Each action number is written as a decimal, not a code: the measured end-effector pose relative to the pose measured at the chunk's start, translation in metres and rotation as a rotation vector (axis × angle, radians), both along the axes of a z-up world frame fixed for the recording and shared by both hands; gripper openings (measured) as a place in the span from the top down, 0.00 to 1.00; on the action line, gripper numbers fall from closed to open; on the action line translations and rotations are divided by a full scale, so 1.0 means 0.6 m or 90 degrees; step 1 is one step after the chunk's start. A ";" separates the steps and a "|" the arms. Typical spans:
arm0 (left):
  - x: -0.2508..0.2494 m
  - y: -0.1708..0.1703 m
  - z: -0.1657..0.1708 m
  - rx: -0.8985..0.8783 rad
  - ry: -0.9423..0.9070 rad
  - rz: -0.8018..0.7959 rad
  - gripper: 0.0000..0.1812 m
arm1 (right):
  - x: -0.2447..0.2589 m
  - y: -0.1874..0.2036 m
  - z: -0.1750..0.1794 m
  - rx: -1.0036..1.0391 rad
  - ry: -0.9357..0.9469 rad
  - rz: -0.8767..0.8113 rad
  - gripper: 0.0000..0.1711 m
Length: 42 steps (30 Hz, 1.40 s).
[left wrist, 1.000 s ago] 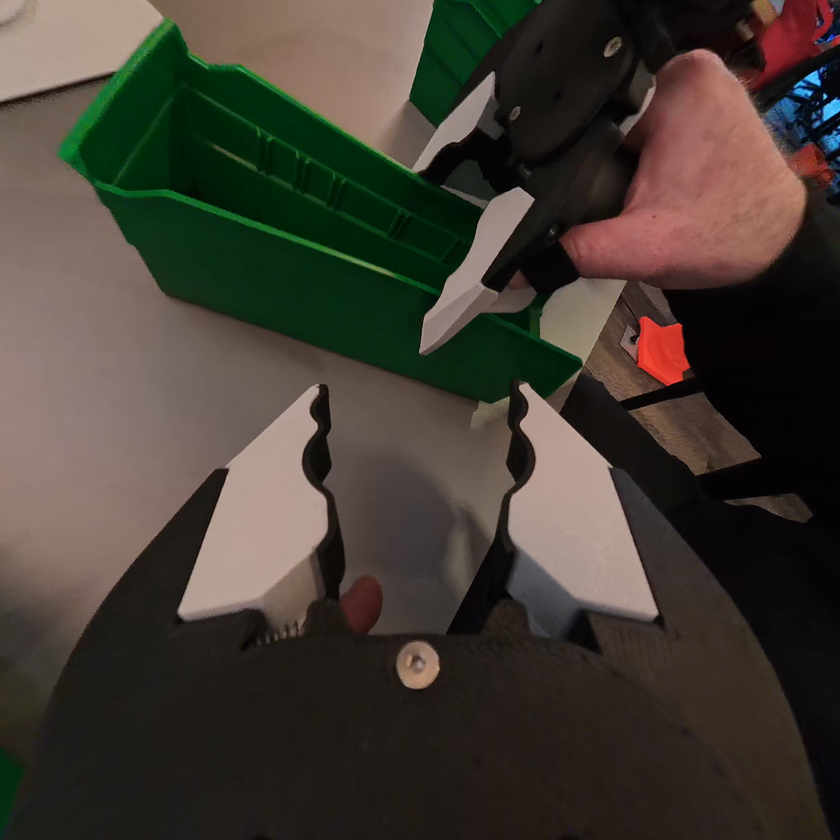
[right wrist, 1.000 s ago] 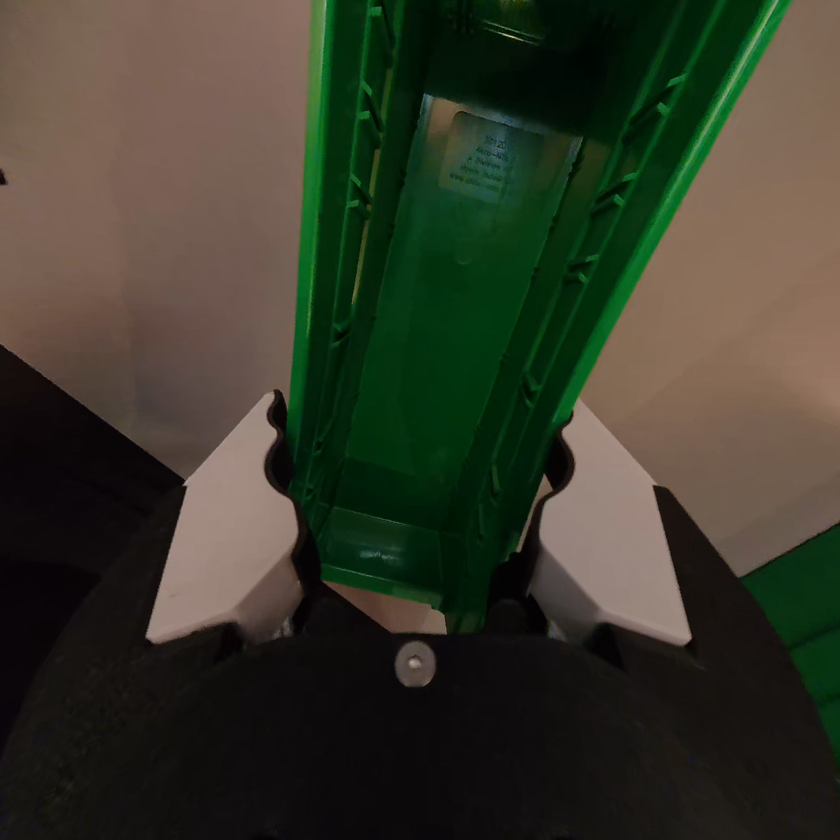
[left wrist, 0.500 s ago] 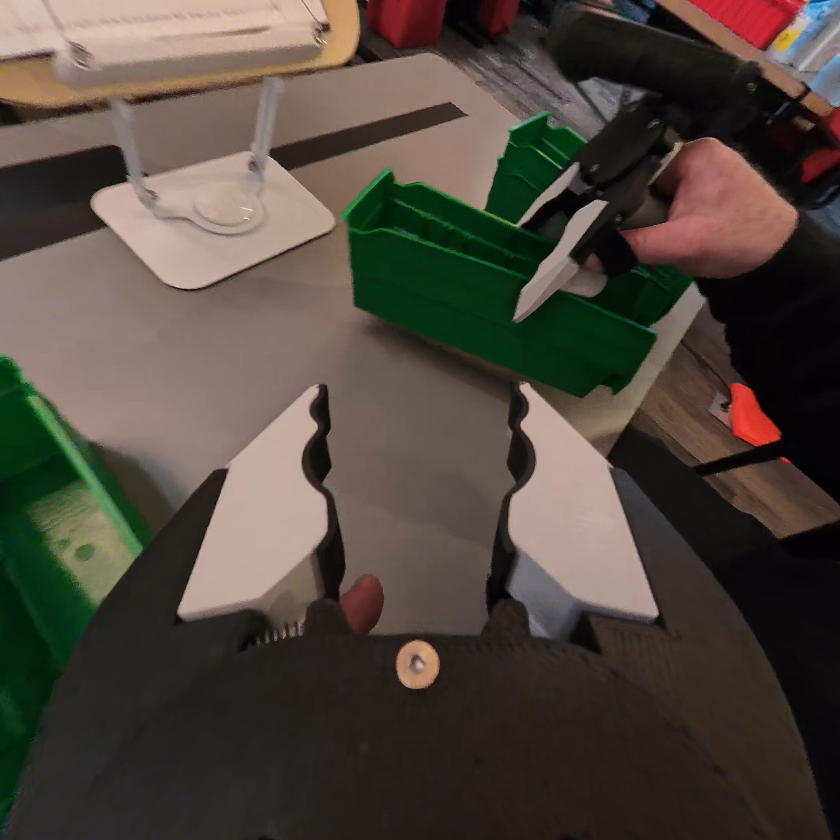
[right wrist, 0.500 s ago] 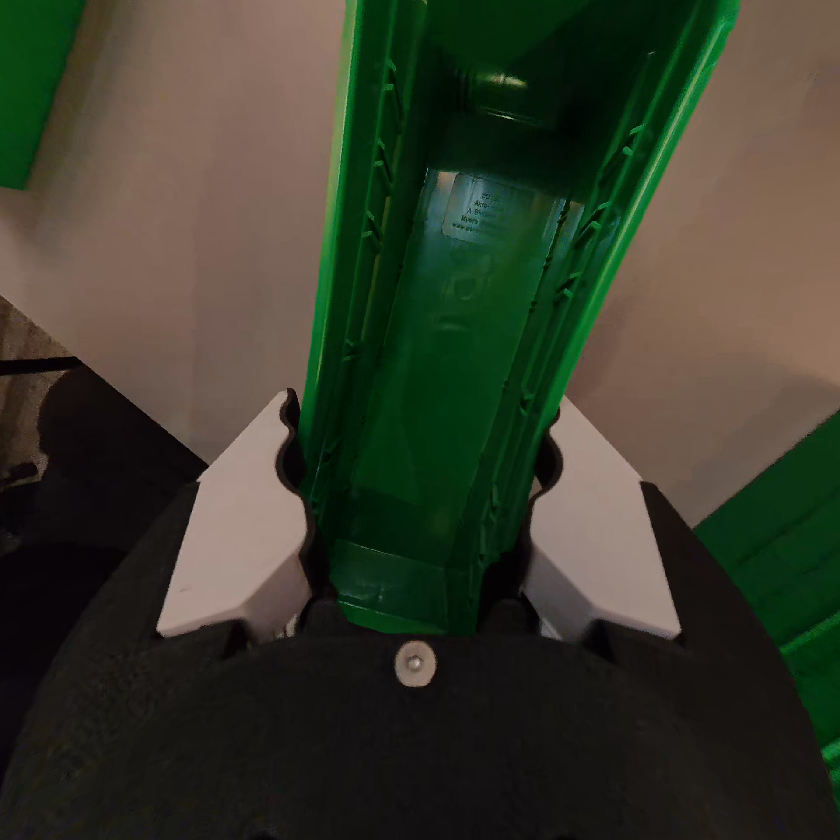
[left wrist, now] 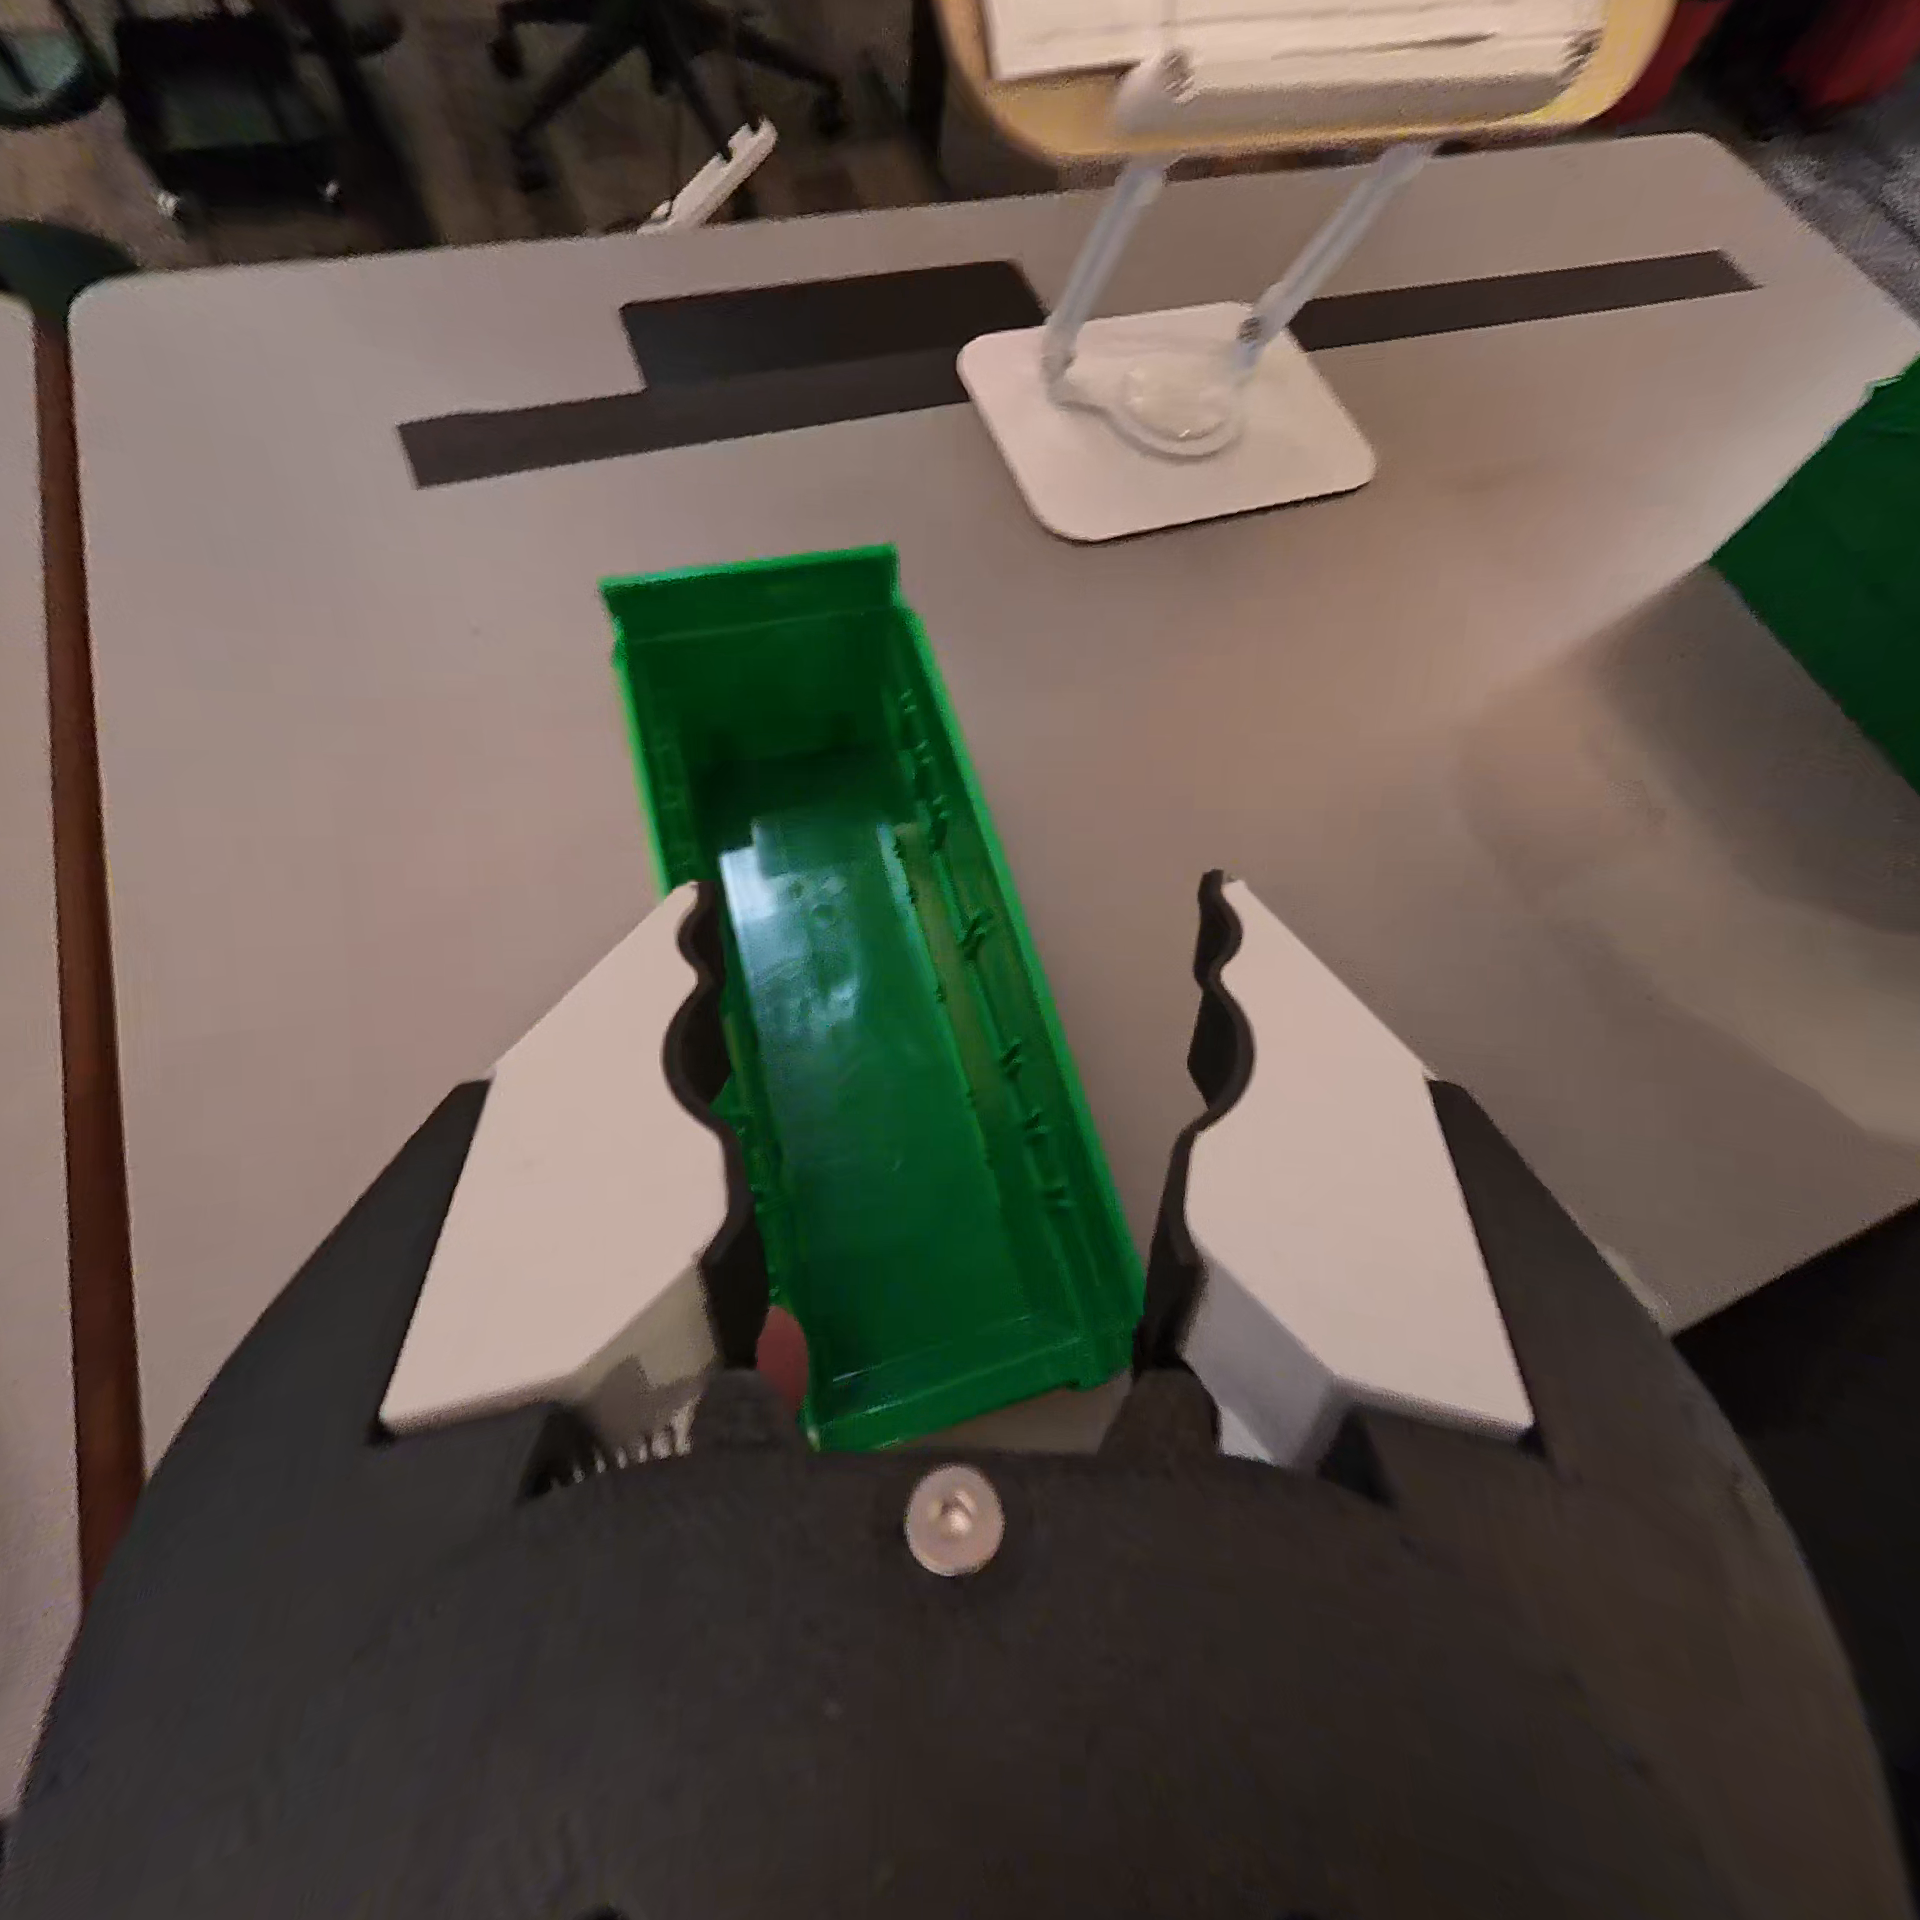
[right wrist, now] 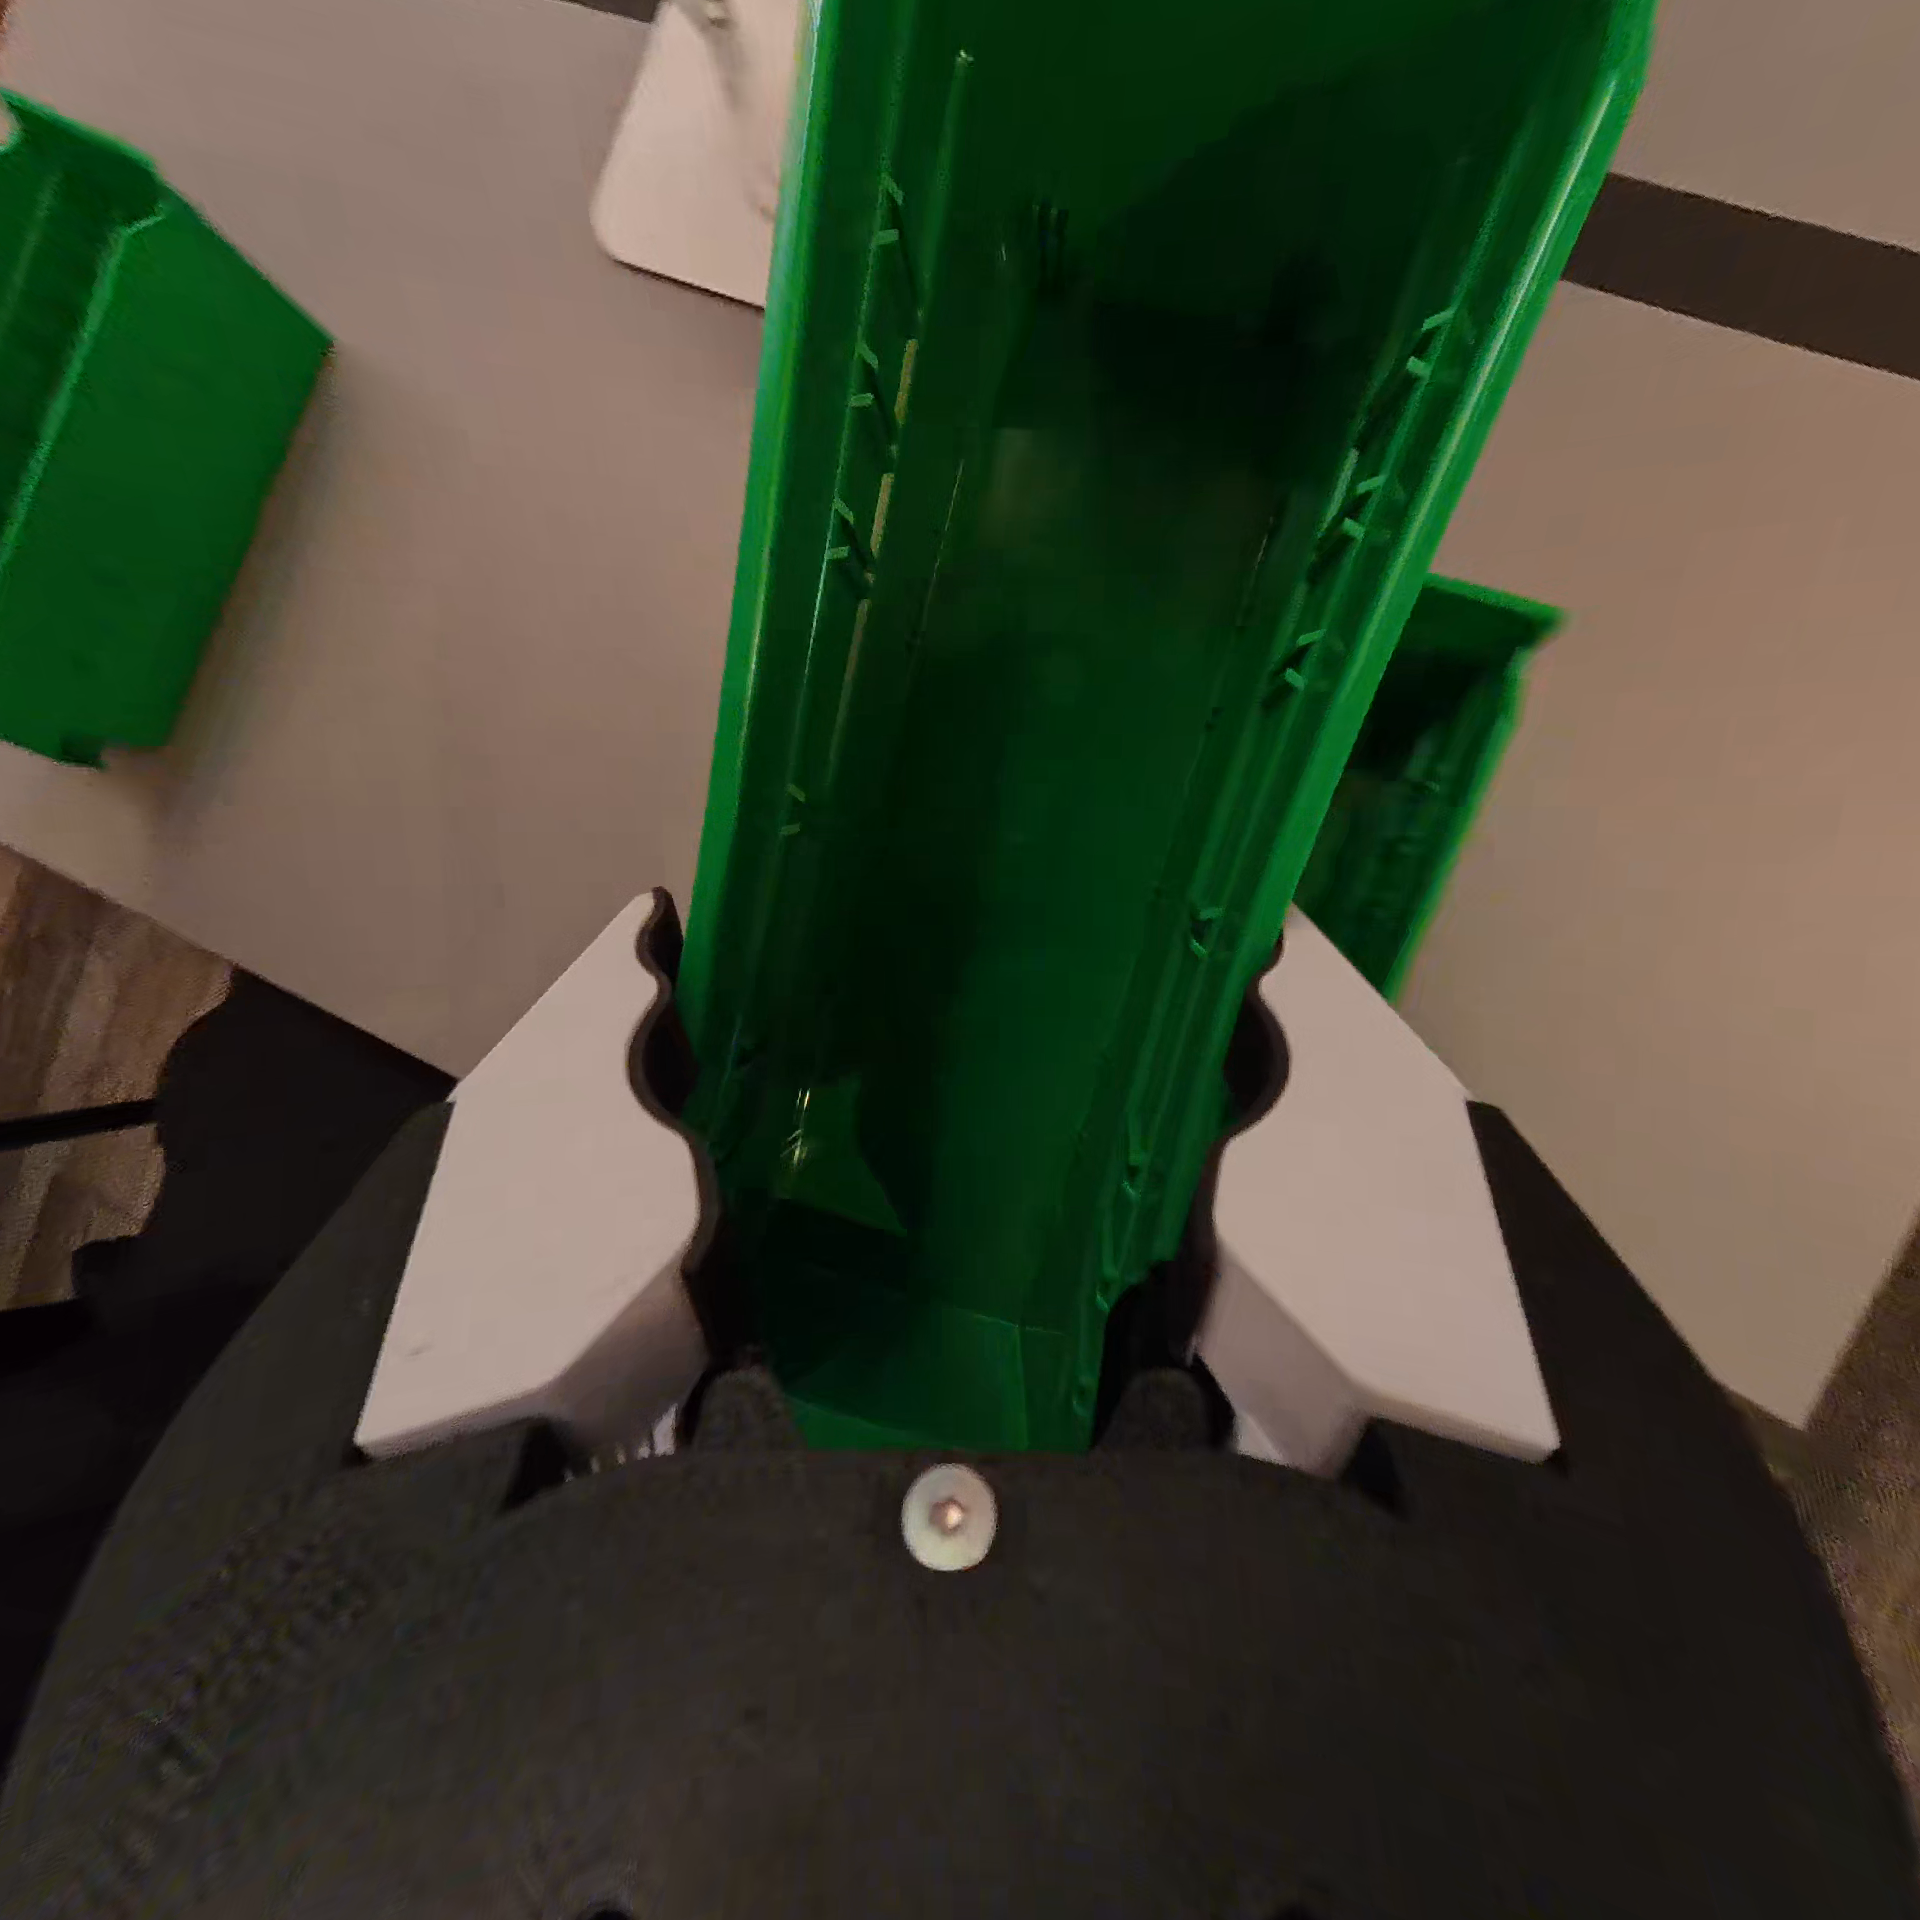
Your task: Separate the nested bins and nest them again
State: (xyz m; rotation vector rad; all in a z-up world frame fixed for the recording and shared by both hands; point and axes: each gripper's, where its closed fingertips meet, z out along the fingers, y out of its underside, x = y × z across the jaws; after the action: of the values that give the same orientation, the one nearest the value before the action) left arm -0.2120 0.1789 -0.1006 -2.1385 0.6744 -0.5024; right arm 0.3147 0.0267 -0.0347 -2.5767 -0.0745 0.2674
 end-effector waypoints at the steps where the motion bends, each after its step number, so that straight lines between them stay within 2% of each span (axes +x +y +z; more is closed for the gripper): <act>1: -0.012 0.005 -0.012 -0.009 0.003 0.012 0.50 | 0.022 -0.007 -0.003 -0.006 -0.008 -0.017 0.39; 5: -0.053 0.022 -0.065 -0.049 0.010 0.056 0.47 | 0.082 -0.028 -0.045 -0.042 -0.039 -0.065 0.39; 9: -0.069 0.028 -0.116 -0.092 0.005 0.076 0.46 | 0.102 -0.038 -0.100 -0.079 -0.038 -0.080 0.38; 14: -0.050 0.023 -0.162 -0.149 -0.035 0.062 0.46 | 0.107 -0.038 -0.163 -0.116 -0.036 -0.081 0.36; 19: -0.022 0.013 -0.188 -0.175 -0.024 0.032 0.47 | 0.109 -0.037 -0.211 -0.132 -0.048 -0.082 0.31; 22: -0.006 0.008 -0.191 -0.181 -0.026 0.015 0.49 | 0.111 -0.042 -0.226 -0.149 -0.053 -0.081 0.25; 25: 0.009 0.004 -0.192 -0.183 -0.028 0.002 0.50 | 0.113 -0.050 -0.233 -0.172 -0.068 -0.065 0.09; 30: 0.045 -0.009 -0.191 -0.186 -0.032 -0.030 0.50 | 0.120 -0.042 -0.173 -0.104 -0.096 -0.092 0.09; 34: 0.090 -0.023 -0.194 -0.189 -0.013 -0.057 0.55 | 0.046 -0.011 -0.091 0.003 -0.128 -0.042 0.12; 36: 0.123 -0.031 -0.192 -0.193 -0.023 -0.065 0.52 | -0.012 0.005 -0.074 0.025 -0.131 0.006 0.13; 39: 0.176 -0.050 -0.192 -0.192 -0.029 -0.083 0.52 | -0.120 0.034 -0.077 0.037 -0.097 0.098 0.13; 42: 0.235 -0.078 -0.189 -0.214 -0.060 -0.103 0.52 | -0.243 0.059 -0.106 0.027 0.003 0.191 0.11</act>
State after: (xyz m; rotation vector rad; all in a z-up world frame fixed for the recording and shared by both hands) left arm -0.0708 0.1321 -0.2142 -2.3628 0.7555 -0.8497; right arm 0.1690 0.0618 -0.0983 -2.5168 -0.4623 0.3787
